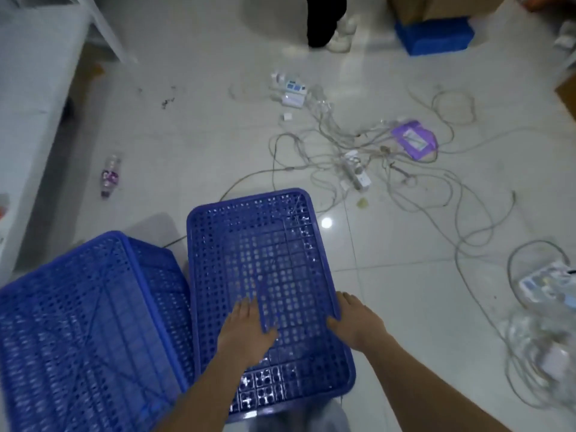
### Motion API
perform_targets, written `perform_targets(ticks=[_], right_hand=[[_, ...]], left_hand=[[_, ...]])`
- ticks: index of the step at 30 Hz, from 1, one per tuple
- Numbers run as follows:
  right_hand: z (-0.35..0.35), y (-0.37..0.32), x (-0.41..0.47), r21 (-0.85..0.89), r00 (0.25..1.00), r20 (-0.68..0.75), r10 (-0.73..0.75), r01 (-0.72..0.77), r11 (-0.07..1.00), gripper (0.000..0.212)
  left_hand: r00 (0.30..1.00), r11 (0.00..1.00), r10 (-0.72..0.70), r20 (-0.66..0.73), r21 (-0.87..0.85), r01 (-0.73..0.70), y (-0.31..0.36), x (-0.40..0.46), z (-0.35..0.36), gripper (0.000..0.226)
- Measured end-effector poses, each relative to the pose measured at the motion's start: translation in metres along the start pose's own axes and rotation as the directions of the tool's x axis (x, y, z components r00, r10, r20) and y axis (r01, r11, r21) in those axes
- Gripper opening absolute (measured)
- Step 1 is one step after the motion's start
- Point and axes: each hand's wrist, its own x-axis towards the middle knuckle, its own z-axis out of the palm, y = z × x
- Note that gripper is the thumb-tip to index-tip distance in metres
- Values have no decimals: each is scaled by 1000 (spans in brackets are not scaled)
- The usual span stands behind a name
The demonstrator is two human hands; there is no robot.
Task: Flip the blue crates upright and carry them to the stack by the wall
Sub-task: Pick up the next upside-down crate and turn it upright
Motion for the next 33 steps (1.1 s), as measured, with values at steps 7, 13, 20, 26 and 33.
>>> perform_targets(ticks=[7,13,20,26,33], right_hand=[[53,28,91,75,997,29,67,-69,995,74],[65,31,144,253,991,8,137,-134,958,72],[67,23,182,556,973,-37,229,-170,814,43],[63,24,195,646,953,-15,304,-222,730,43],[53,27,182,555,947,-96,307,-205,806,31]], left_hand=[[998,996,-42,56,-72,46,-25,90,78,84],[955,946,-277,-103,-204,252,-63,132,99,81],[865,775,-501,3,-442,451,-109,155,111,84],[872,706,-490,12,-581,405,-110,154,125,86],[875,638,-476,88,-650,413,-116,152,113,81]])
